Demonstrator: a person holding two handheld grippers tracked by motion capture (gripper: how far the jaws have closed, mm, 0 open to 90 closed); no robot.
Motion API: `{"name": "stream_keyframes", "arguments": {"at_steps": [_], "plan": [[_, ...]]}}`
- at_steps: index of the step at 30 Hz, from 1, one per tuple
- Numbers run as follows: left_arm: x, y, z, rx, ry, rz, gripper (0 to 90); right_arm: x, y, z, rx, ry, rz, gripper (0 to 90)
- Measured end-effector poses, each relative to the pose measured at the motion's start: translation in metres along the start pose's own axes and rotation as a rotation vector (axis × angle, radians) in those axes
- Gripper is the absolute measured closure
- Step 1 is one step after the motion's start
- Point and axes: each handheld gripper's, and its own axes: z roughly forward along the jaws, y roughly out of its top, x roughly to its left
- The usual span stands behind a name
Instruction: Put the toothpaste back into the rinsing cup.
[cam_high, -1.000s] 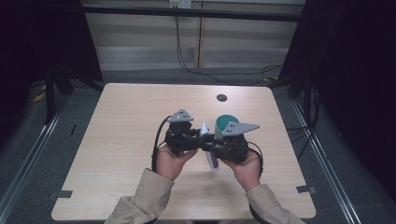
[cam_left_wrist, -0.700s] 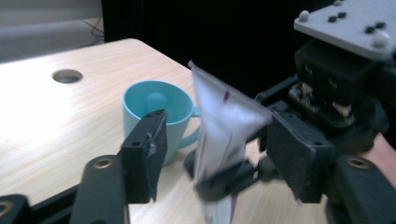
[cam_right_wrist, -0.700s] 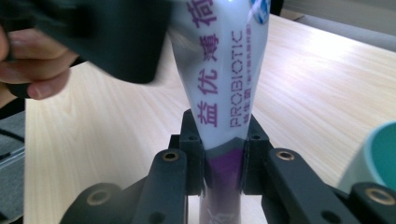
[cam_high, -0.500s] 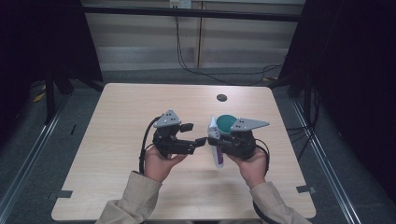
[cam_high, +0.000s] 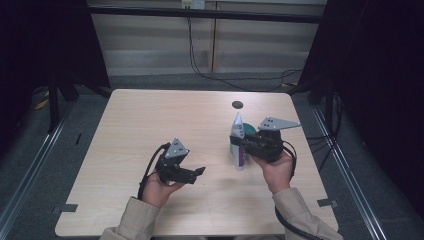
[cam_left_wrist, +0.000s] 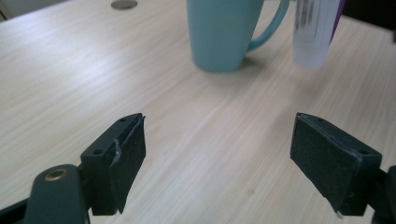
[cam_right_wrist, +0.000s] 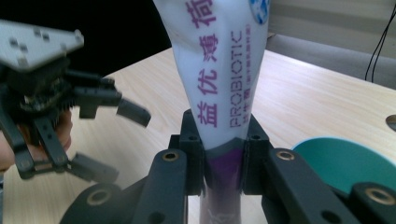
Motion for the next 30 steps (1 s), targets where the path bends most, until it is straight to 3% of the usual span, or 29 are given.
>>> {"name": "stream_keyframes", "arguments": {"at_steps": [4, 11, 16, 30], "plan": [[0.001, -0.014, 0.001, 0.035, 0.014, 0.017, 18.9, -0.003, 0.006, -0.002, -0.011, -0.007, 0.000, 75.8], [0.004, -0.032, 0.002, 0.088, 0.030, 0.010, 19.2, -0.007, 0.017, -0.005, -0.041, -0.021, 0.010, 75.8], [0.004, -0.037, 0.000, 0.098, 0.039, 0.016, 19.1, -0.013, 0.024, -0.008, -0.070, -0.035, 0.032, 75.8], [0.004, -0.050, 0.004, 0.167, 0.026, 0.031, 19.0, -0.022, 0.037, -0.009, -0.107, -0.083, 0.024, 75.8]]}}
